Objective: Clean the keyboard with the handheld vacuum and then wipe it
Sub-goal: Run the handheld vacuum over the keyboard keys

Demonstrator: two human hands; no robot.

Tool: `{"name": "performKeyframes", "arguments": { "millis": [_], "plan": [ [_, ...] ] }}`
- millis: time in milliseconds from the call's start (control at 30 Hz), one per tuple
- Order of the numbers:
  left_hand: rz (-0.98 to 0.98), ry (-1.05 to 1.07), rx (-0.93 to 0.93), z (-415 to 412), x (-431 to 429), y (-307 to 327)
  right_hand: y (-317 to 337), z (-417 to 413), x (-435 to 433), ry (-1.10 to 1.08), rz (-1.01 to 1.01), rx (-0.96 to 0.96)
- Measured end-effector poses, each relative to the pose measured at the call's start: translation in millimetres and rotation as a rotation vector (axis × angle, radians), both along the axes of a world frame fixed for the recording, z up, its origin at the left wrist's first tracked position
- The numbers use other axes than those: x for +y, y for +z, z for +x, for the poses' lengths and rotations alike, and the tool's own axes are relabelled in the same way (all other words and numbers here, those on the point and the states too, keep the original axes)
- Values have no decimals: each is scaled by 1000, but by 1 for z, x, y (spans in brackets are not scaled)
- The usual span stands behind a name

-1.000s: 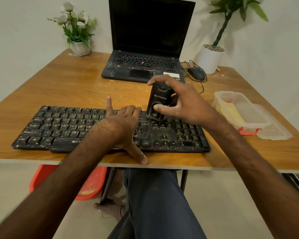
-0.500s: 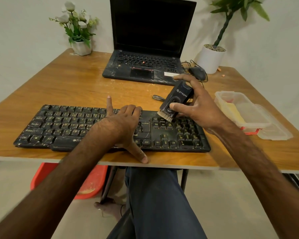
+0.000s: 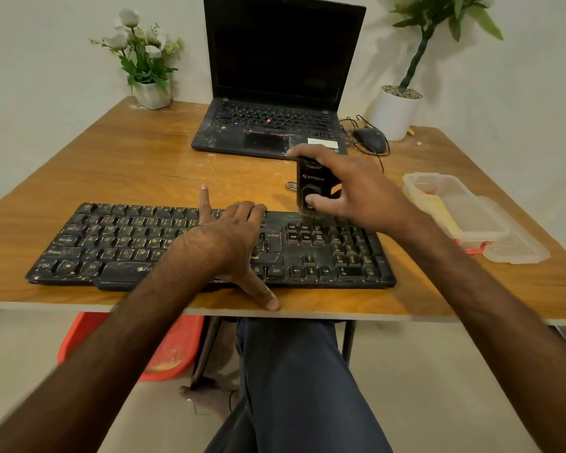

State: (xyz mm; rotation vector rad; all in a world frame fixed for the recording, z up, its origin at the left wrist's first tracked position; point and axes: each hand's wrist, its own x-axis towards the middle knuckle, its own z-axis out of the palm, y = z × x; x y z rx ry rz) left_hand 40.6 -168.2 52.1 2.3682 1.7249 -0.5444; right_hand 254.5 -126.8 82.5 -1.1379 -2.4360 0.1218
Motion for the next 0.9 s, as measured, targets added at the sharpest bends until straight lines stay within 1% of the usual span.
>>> {"name": "performKeyframes", "arguments": {
  "millis": [67, 100, 133, 200, 333, 367, 400, 467, 500, 533, 567, 633, 733, 767, 800, 867, 900],
  "plan": [
    [4, -4, -1, 0, 1, 0, 1, 5, -6, 96, -149, 226],
    [4, -6, 0, 1, 1, -1, 0, 8, -11, 140, -207, 278],
    [5, -7, 1, 1, 1, -1, -2, 11, -16, 160, -246, 271],
    [6, -10, -2, 2, 1, 0, -8, 16, -21, 146, -244, 157],
    [24, -21, -11, 0, 0, -1, -8, 30, -8, -15, -50, 72],
    [27, -22, -12, 0, 0, 0, -6, 33, -7, -30, -33, 91],
    [27, -22, -13, 0, 0, 0, -5, 36, -6, -29, -57, 147],
    [20, -20, -10, 0, 0, 0, -6, 37, -12, 39, -185, 316],
    [15, -19, -8, 1, 1, 0, -8, 37, -17, 92, -251, 366],
    [13, -19, -6, 1, 0, 0, -11, 36, -23, 136, -296, 365],
    [13, -20, -4, 1, 1, -1, -14, 35, -25, 162, -301, 311],
    [15, -24, -3, 1, 1, -1, -19, 34, -22, 131, -223, 211],
    [17, -13, -14, 1, 1, 0, -14, 38, -6, -34, -20, 84],
    [16, -12, -15, 1, 1, 0, -11, 40, -3, -61, 19, 85],
    [17, -14, -12, 0, 1, 0, -10, 41, -4, -60, 10, 132],
    [13, -15, -11, 0, 2, -1, -10, 39, -14, 13, -118, 282],
    [10, -13, -15, 0, 3, -2, -13, 39, -20, 56, -172, 304]
  ]
}}
